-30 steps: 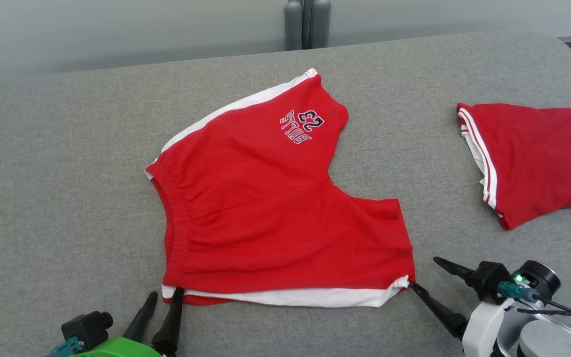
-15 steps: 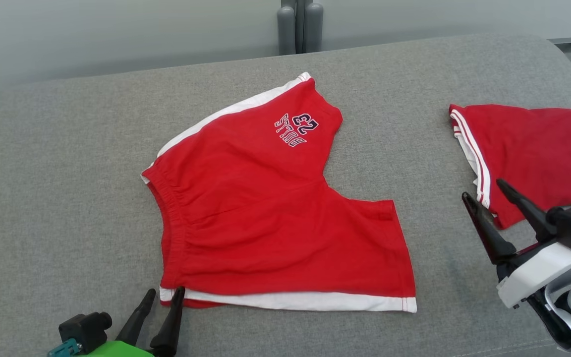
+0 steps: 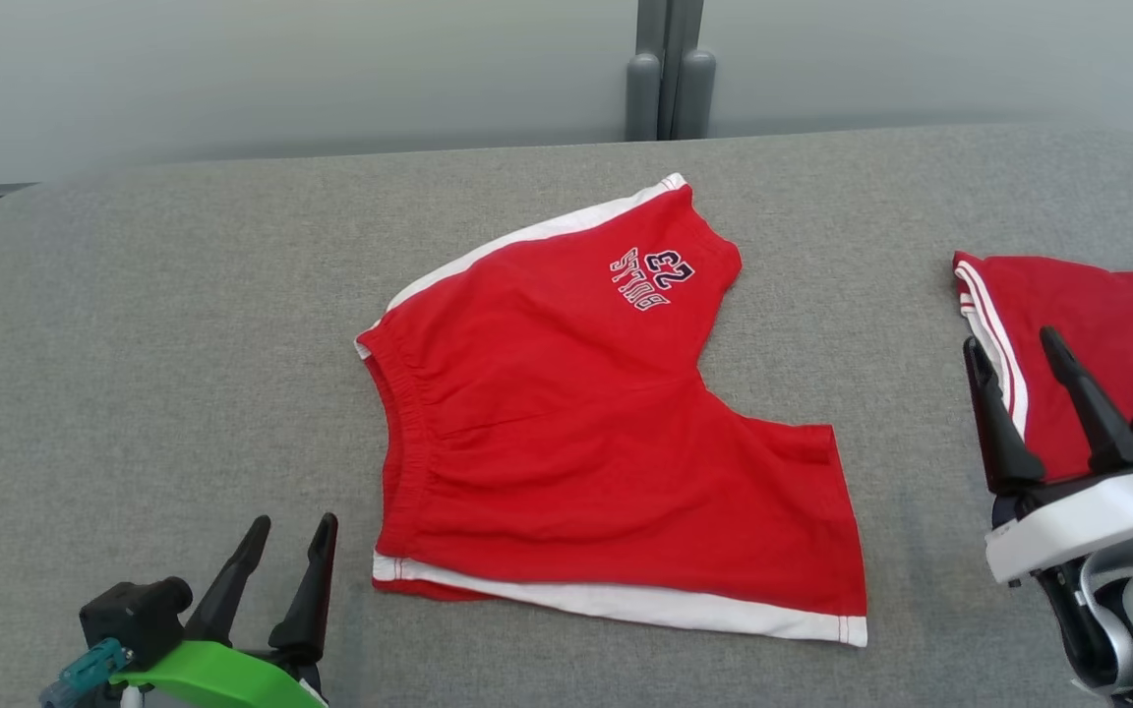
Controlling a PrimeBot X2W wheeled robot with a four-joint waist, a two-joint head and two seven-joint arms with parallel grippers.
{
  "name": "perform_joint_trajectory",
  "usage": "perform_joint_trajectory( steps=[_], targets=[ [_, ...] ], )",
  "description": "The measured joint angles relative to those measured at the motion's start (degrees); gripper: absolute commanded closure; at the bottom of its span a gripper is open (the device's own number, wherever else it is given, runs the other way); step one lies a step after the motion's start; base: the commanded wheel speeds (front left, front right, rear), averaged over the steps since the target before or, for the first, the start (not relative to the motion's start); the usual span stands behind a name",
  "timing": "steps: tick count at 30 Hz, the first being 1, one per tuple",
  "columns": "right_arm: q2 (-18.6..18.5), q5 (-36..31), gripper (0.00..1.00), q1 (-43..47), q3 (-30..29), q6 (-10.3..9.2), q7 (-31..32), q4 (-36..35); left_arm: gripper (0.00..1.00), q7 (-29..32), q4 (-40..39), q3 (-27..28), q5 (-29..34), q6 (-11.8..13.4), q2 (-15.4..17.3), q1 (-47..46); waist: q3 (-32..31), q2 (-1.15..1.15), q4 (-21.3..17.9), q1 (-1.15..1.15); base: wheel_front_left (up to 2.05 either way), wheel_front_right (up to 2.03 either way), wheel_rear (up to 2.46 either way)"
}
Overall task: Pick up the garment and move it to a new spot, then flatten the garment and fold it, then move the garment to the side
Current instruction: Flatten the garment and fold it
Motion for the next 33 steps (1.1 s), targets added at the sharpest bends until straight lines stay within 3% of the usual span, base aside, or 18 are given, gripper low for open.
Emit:
perform_joint_trajectory(
  steps=[9, 12, 25, 33],
  targets=[
    [5.3, -5.5, 0.00, 5.2, -1.1, -0.42, 0.0, 0.5, 0.00, -0.6, -0.9, 5.7, 2.0, 4.9, 1.4, 0.1, -2.9, 0.00, 2.2, 0.00, 0.00, 0.00, 0.00],
    [7.6, -6.7, 0.00, 7.1, -2.2, -0.51, 0.0, 1.1, 0.00, -0.6, -0.3, 6.0, 3.0, 5.5, 1.3, 0.4, -3.5, 0.00, 2.2, 0.00, 0.00, 0.00, 0.00],
    [12.8, -12.3, 0.00, 11.9, -3.3, -0.84, 0.0, 5.1, 0.00, -0.6, 1.4, 10.0, 8.3, 6.3, -0.7, 4.0, -4.8, 0.00, 0.0, 0.00, 0.00, 0.00, 0.00],
    [14.6, -16.1, 0.00, 12.9, -8.9, -0.86, 0.0, 4.2, 0.00, -0.6, 2.0, 12.6, 11.0, 6.3, -2.5, 6.1, -5.1, 0.00, -0.8, 0.00, 0.00, 0.00, 0.00]
  ],
)
